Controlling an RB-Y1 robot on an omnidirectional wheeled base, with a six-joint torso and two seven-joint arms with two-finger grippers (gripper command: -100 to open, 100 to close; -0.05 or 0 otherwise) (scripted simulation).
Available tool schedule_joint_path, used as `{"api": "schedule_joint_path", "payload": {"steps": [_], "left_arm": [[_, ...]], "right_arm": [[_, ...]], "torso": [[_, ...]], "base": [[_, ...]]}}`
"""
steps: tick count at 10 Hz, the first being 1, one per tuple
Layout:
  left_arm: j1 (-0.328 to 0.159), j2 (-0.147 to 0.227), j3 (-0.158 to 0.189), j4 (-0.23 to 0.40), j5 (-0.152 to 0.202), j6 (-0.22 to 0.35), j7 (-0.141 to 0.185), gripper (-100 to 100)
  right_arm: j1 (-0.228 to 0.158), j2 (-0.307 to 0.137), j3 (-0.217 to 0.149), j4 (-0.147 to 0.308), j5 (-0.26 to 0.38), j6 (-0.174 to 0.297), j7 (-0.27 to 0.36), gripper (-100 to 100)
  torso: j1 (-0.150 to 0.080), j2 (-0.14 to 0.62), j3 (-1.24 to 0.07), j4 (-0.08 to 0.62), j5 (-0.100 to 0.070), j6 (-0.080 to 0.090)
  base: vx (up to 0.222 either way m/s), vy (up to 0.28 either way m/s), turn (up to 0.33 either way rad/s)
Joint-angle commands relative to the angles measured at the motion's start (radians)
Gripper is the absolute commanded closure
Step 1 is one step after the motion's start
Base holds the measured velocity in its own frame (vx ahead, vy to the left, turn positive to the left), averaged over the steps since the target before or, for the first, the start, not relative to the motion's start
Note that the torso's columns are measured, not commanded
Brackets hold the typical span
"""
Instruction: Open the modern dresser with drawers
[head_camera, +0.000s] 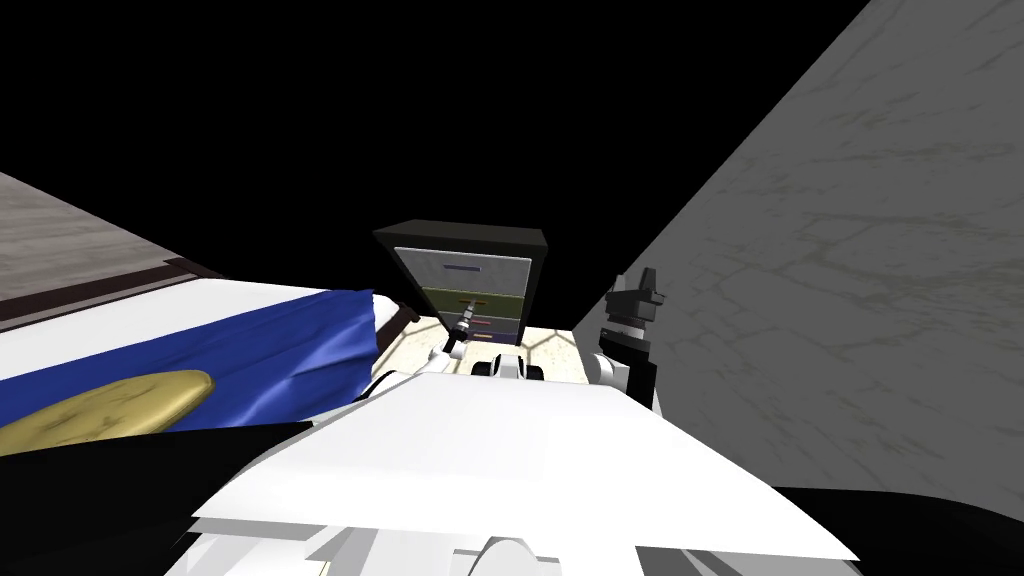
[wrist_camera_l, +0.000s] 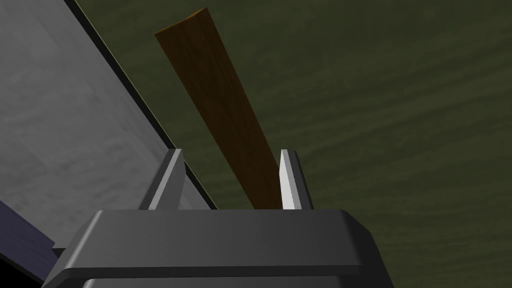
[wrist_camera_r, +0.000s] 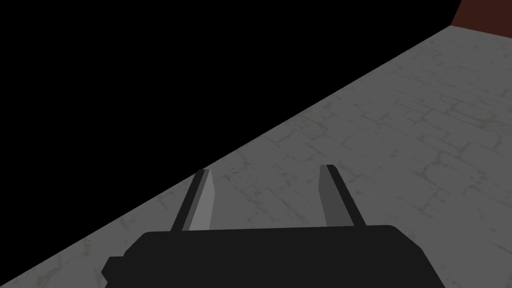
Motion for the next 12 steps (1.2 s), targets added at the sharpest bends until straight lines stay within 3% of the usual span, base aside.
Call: {"api": "schedule_joint_path", "payload": {"steps": [1, 3, 4, 5, 6, 8, 9, 12], "left_arm": [[0.021, 0.015, 0.003, -0.009, -0.053, -0.019, 0.051, 100], [0.033, 0.026, 0.006, -0.008, -0.091, -0.036, 0.086, 100], [0.032, 0.023, 0.005, -0.013, -0.081, -0.029, 0.076, 100], [0.033, 0.023, 0.005, -0.014, -0.083, -0.030, 0.079, -100], [0.007, 0.031, 0.009, -0.018, -0.081, 0.000, 0.085, -100], [0.002, 0.031, 0.009, 0.003, -0.081, -0.017, 0.084, -100], [0.030, 0.024, 0.005, -0.014, -0.083, -0.027, 0.080, 100], [0.020, 0.034, 0.002, -0.036, -0.085, 0.001, 0.091, 100]], "right_arm": [[0.000, 0.000, 0.000, 0.000, 0.000, 0.000, 0.000, 0], [0.000, 0.000, 0.000, 0.000, 0.000, 0.000, 0.000, 0], [0.000, 0.000, 0.000, 0.000, 0.000, 0.000, 0.000, 0], [0.000, 0.000, 0.000, 0.000, 0.000, 0.000, 0.000, 0], [0.000, 0.000, 0.000, 0.000, 0.000, 0.000, 0.000, 0], [0.000, 0.000, 0.000, 0.000, 0.000, 0.000, 0.000, 0], [0.000, 0.000, 0.000, 0.000, 0.000, 0.000, 0.000, 0], [0.000, 0.000, 0.000, 0.000, 0.000, 0.000, 0.000, 0]], "torso": [[-0.001, 0.001, 0.000, 0.000, 0.000, 0.001], [0.004, 0.002, 0.001, 0.001, 0.001, 0.001], [0.006, 0.002, 0.001, 0.001, 0.002, 0.001], [0.007, 0.002, 0.001, 0.001, 0.002, 0.001], [0.007, 0.002, 0.001, 0.001, 0.002, 0.001], [0.003, 0.000, 0.000, 0.000, 0.001, 0.001], [0.004, 0.002, 0.001, 0.000, 0.001, 0.000], [0.004, 0.006, 0.003, 0.001, 0.001, 0.001]], "base": [[0.013, -0.100, 0.133], [0.015, -0.077, 0.111], [0.009, -0.027, 0.015], [0.002, -0.007, -0.003], [0.038, -0.016, -0.022], [0.039, -0.016, -0.008], [-0.032, 0.008, 0.023], [-0.086, 0.007, 0.019]]}}
